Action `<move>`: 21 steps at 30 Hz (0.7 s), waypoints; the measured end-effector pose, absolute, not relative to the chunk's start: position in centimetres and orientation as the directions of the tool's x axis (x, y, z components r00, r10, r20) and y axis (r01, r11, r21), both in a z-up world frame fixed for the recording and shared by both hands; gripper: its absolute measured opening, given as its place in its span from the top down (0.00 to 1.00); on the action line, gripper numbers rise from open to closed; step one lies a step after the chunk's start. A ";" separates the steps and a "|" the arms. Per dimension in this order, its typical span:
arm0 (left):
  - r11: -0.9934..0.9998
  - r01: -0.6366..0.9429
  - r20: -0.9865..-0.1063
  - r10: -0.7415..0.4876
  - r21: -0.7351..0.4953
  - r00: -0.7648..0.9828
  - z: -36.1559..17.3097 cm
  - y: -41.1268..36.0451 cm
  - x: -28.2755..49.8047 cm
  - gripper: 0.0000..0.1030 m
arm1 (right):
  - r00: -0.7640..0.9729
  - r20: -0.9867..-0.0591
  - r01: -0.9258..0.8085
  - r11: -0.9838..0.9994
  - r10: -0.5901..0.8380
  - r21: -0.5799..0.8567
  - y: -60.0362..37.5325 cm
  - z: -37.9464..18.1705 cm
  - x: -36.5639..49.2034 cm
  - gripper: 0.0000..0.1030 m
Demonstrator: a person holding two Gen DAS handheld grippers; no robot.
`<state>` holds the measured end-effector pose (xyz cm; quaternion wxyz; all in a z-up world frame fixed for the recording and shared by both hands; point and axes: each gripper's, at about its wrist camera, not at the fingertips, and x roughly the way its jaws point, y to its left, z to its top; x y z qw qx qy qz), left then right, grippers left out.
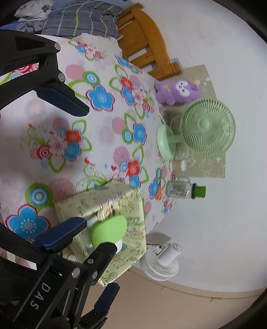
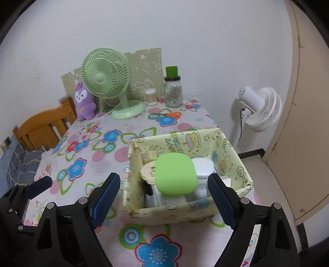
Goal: Organize rigid objects
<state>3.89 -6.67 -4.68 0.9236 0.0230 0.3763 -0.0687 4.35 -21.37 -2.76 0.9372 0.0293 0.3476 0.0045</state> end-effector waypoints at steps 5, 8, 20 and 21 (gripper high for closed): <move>0.993 0.117 -0.670 -0.081 0.008 0.738 -3.6 -5.0 2.5 0.04 | 0.770 -0.637 -0.001 0.999 0.024 0.036 -20.0 -1.7 3.4 0.08; 0.995 0.101 -0.651 -0.068 0.013 0.756 -2.9 -4.3 1.7 0.02 | 0.791 -0.611 -0.015 1.000 0.022 0.017 -19.2 -0.8 2.5 0.07; 1.000 0.028 -0.610 -0.017 0.009 0.793 -1.3 -1.4 -0.4 0.00 | 0.817 -0.574 -0.043 0.999 0.050 0.026 -18.1 1.1 0.6 0.04; 1.000 0.026 -0.606 -0.015 0.009 0.795 -1.2 -1.3 -0.6 0.00 | 0.818 -0.572 -0.042 0.999 0.049 0.026 -18.1 1.1 0.5 0.04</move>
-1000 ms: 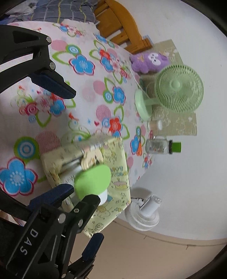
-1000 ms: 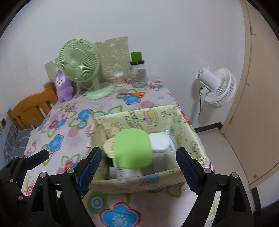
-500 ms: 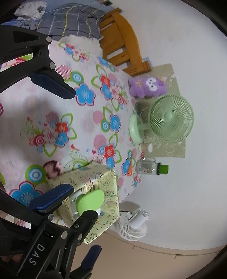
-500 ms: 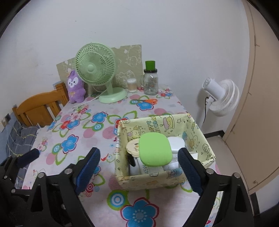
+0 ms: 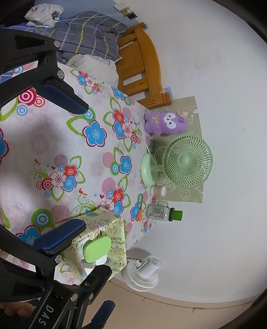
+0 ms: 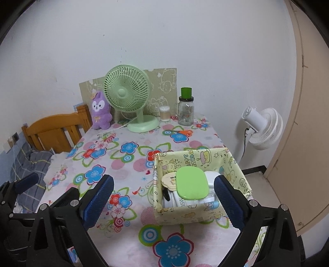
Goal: Organize rigid objects
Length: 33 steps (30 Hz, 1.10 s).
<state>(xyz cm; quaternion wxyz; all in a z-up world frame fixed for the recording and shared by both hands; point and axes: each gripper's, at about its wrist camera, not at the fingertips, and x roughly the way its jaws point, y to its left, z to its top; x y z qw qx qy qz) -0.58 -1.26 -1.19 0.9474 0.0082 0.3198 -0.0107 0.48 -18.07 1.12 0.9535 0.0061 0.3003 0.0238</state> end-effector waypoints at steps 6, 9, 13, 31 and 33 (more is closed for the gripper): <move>1.000 0.005 -0.594 0.003 0.012 0.804 -0.9 -0.8 -1.0 0.00 | 0.824 -0.564 -0.040 0.999 0.051 0.032 -18.3 1.3 -0.1 0.03; 1.000 -0.007 -0.583 0.019 0.023 0.812 -0.7 -0.7 -1.4 0.00 | 0.827 -0.560 -0.039 0.999 0.050 0.032 -18.6 1.3 -0.2 0.03; 1.000 -0.025 -0.581 0.023 0.004 0.814 -0.7 -0.3 -1.5 0.00 | 0.827 -0.560 -0.036 0.999 0.044 0.025 -18.9 1.2 -0.3 0.03; 0.999 -0.037 -0.569 0.037 0.011 0.821 -0.4 -0.6 -1.8 0.00 | 0.839 -0.543 -0.040 0.999 0.047 0.024 -18.9 1.0 -0.6 0.03; 0.999 -0.039 -0.568 0.038 0.009 0.822 -0.5 -0.5 -1.8 0.00 | 0.839 -0.542 -0.042 0.999 0.048 0.023 -18.8 1.1 -0.7 0.03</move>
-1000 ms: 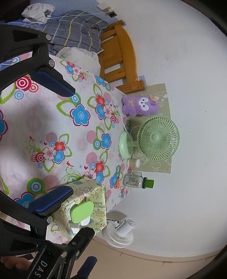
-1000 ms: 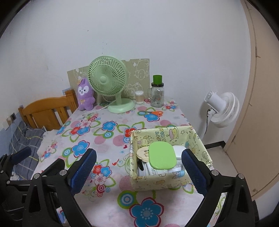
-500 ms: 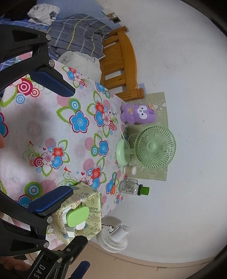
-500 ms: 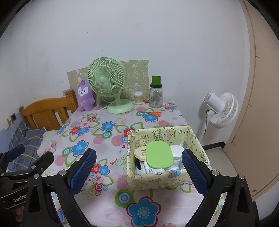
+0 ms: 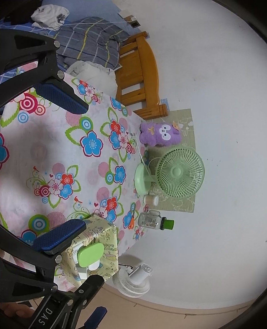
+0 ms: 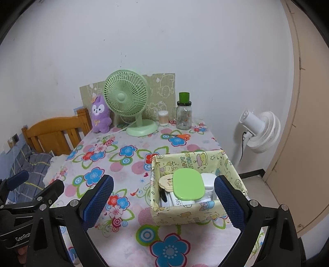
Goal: Organize rigid objects
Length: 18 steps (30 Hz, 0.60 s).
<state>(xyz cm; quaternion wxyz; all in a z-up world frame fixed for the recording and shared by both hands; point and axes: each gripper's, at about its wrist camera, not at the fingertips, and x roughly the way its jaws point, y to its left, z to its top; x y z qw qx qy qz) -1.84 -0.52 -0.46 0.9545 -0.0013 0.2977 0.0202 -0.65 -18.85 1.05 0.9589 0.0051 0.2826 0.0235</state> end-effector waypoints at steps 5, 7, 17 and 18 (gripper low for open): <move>0.999 -0.039 -0.567 0.036 0.007 0.823 -0.5 -0.4 -1.8 0.00 | 0.842 -0.537 -0.042 0.999 0.045 0.018 -18.7 1.2 -0.6 0.03; 0.999 -0.040 -0.566 0.035 0.003 0.824 -0.4 -0.3 -1.8 0.00 | 0.844 -0.534 -0.041 0.999 0.044 0.018 -18.6 1.3 -0.6 0.03; 0.999 -0.038 -0.561 0.028 -0.006 0.827 -0.4 -0.2 -1.6 0.00 | 0.855 -0.519 -0.031 0.999 0.031 0.009 -18.4 1.5 -0.8 0.03; 0.999 -0.038 -0.561 0.029 -0.006 0.828 -0.5 -0.2 -1.6 0.00 | 0.855 -0.518 -0.030 1.000 0.030 0.009 -18.3 1.5 -0.8 0.03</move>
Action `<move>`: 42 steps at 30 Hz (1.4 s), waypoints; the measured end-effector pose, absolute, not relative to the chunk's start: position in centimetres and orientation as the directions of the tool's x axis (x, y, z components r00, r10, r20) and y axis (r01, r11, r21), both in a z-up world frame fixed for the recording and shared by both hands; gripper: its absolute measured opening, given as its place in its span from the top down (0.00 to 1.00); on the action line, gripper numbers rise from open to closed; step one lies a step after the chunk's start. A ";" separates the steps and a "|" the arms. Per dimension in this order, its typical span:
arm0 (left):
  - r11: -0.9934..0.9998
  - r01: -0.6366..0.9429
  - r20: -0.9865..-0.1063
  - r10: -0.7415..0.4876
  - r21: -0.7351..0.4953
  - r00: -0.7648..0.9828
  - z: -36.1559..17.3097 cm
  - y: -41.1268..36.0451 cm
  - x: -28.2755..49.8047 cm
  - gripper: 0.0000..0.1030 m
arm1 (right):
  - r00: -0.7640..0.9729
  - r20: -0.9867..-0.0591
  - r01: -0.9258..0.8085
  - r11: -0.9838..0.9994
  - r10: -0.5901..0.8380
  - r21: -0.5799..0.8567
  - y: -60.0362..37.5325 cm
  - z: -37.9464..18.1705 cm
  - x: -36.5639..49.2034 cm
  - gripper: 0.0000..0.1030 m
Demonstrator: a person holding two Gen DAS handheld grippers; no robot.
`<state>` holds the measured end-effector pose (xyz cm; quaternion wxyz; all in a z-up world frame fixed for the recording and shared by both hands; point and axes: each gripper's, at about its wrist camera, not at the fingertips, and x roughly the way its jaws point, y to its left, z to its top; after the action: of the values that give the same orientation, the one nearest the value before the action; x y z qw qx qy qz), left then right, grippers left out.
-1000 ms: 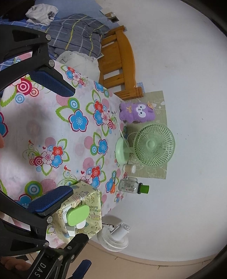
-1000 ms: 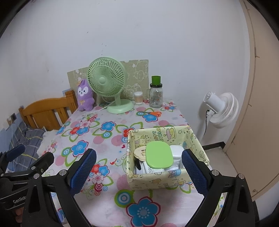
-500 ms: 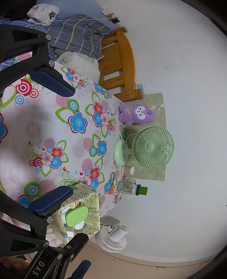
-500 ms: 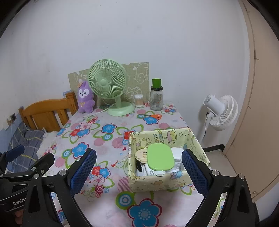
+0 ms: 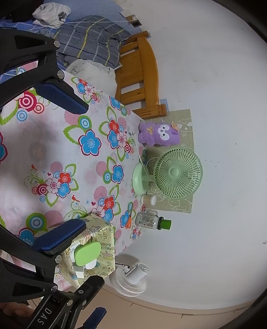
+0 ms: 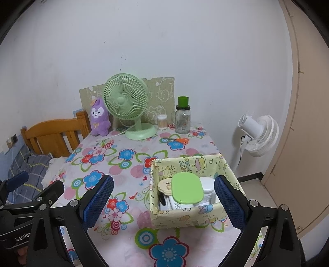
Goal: Organize rigid objects
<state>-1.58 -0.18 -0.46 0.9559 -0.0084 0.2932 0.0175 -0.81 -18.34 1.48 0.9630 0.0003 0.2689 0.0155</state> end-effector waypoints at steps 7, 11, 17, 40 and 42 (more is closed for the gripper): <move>0.999 -0.043 -0.564 0.031 -0.008 0.825 -0.5 -0.2 -1.4 0.00 | 0.853 -0.521 -0.035 0.999 0.038 0.016 -18.4 1.5 -0.8 0.03; 0.999 -0.052 -0.565 0.039 -0.007 0.824 -0.5 -0.1 -1.3 0.00 | 0.855 -0.517 -0.048 0.999 0.049 0.015 -18.3 1.5 -0.7 0.03; 0.998 -0.056 -0.566 0.041 -0.008 0.823 -0.7 0.0 -1.2 0.00 | 0.853 -0.518 -0.057 0.998 0.057 0.015 -18.1 1.3 -0.7 0.03; 0.999 -0.032 -0.556 0.015 -0.021 0.831 -0.7 -0.2 -1.7 0.00 | 0.859 -0.511 -0.015 1.000 0.007 -0.013 -17.8 0.9 -0.9 0.03; 0.999 -0.031 -0.557 0.013 -0.024 0.831 -0.7 -0.2 -1.8 0.00 | 0.863 -0.505 -0.013 0.999 -0.005 -0.032 -17.6 0.9 -1.0 0.03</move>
<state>-1.77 -0.22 -0.69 0.9566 -0.0159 0.2909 0.0114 -1.02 -17.59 0.85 0.9650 -0.0174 0.2616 0.0020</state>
